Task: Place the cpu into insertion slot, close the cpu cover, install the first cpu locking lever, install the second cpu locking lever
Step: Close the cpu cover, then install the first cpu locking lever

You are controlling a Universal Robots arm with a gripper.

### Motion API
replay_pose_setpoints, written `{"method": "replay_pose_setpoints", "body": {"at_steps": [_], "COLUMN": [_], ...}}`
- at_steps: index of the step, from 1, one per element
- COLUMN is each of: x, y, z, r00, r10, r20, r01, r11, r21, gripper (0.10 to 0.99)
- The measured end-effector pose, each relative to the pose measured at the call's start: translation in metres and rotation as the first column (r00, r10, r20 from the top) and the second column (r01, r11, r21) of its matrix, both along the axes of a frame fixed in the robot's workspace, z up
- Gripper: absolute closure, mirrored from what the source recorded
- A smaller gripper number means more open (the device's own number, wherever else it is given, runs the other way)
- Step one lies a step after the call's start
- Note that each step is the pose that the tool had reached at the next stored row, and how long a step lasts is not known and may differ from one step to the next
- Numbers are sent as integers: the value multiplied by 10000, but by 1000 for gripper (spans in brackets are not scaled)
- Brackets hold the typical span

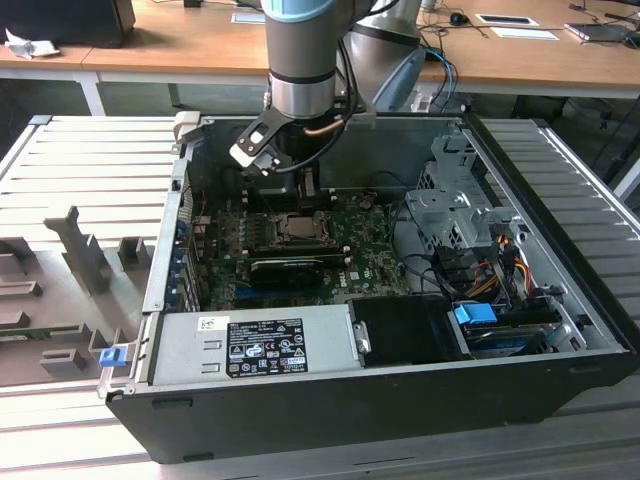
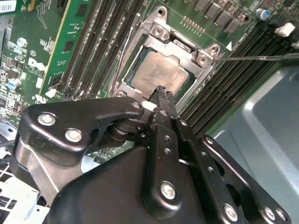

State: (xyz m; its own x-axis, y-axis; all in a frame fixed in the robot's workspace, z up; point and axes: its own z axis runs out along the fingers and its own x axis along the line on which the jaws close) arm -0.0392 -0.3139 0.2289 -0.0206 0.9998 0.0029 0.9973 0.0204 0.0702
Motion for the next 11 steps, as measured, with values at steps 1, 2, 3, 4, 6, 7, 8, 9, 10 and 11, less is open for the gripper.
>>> {"method": "replay_pose_setpoints", "body": {"at_steps": [1, 2, 3, 4, 6, 7, 8, 9, 10, 11], "x": [-7, -11, -16, -20, -31, -34, -40, -44, -45, -45], "y": [0, 0, 0, 0, 0, 0, 0, 0, 0, 0], "z": [0, 0, 0, 0, 0, 0, 0, 0, 0, 0], "r00": [10000, 10000, 10000, 10000, 10000, 10000, 10000, 10000, 10000, 10000], "r10": [0, 1, 1, 0, 0, 1, 1, 1, 1, 2], "r20": [0, 0, 0, 0, 0, 0, 0, 0, 0, 0], "r01": [0, -1, -1, 0, 0, -1, -1, -1, -1, -2], "r11": [10000, 10000, 10000, 10000, 10000, 10000, 10000, 10000, 10000, 10000], "r21": [0, -1, 0, 0, 0, 0, 0, 0, 0, -1], "gripper": [980, 980, 980, 980, 980, 980, 980, 980, 980, 980]}}
